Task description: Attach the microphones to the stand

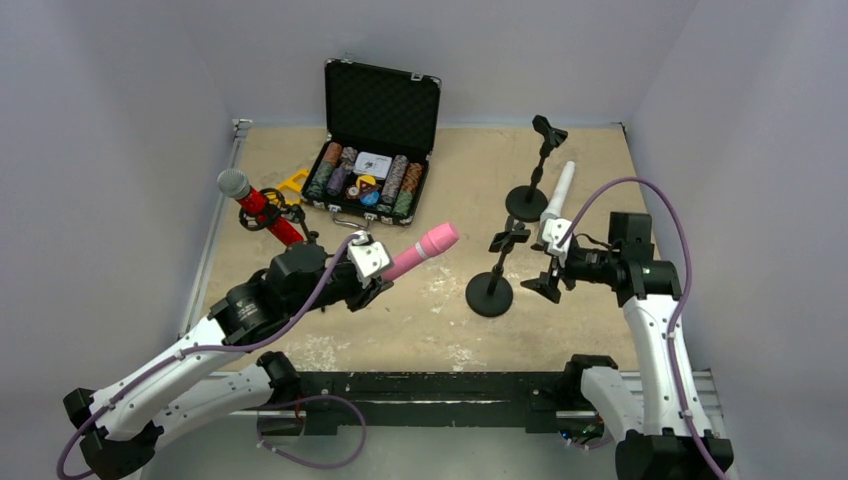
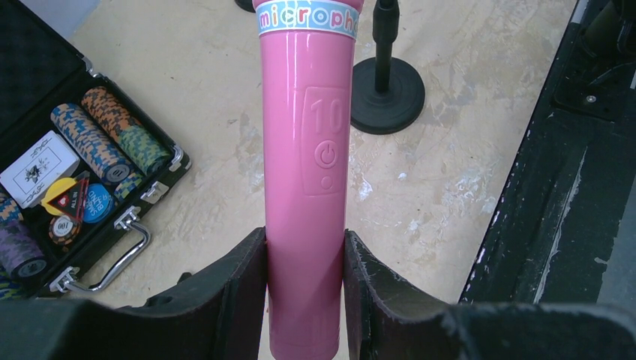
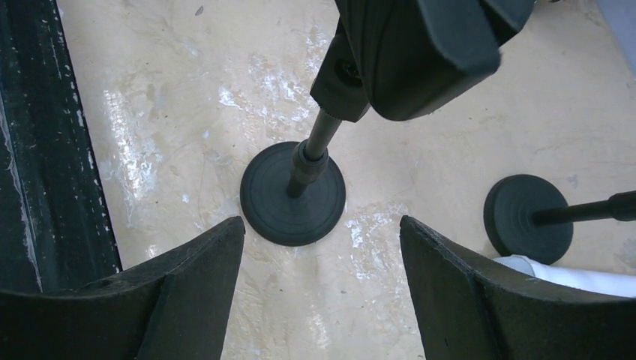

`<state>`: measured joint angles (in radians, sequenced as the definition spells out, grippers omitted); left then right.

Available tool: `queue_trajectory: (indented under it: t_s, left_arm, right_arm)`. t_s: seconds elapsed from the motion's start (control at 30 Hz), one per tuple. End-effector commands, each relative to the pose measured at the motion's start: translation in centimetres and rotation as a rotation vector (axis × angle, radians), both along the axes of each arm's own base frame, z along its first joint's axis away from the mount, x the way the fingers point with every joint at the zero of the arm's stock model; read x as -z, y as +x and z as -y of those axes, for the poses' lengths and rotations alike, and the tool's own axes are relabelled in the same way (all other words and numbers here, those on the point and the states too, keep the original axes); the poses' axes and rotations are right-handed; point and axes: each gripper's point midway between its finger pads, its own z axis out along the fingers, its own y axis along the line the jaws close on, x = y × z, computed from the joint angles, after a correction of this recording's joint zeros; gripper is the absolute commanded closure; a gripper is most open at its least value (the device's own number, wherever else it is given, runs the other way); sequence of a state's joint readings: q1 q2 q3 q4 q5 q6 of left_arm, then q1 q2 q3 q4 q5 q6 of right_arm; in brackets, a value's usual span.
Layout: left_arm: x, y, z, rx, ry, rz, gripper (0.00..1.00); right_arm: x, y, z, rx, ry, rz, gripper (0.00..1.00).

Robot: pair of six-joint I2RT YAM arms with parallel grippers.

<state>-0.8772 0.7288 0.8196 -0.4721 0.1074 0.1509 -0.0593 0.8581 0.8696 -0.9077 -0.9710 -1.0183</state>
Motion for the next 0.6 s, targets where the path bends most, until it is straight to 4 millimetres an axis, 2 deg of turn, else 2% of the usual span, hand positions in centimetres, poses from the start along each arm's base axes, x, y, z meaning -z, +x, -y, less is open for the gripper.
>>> queue_trajectory:
  t_s: [0.0,0.43,0.57]
  left_arm:
    - [-1.8,0.2,0.5,0.017,-0.058,0.057,1.00]
    - [-2.1,0.1,0.4,0.018,-0.068,0.065,1.00]
    - [-2.1,0.1,0.4,0.021,-0.068,0.066,1.00]
  right_arm:
    - [-1.9,-0.1,0.5,-0.014,-0.044,0.043,0.22]
    - [-5.7,-1.4,1.0,-0.064,-0.122,0.074,0.22]
    - [-8.4,-1.5,0.6,-0.095,-0.112,0.106,0.20]
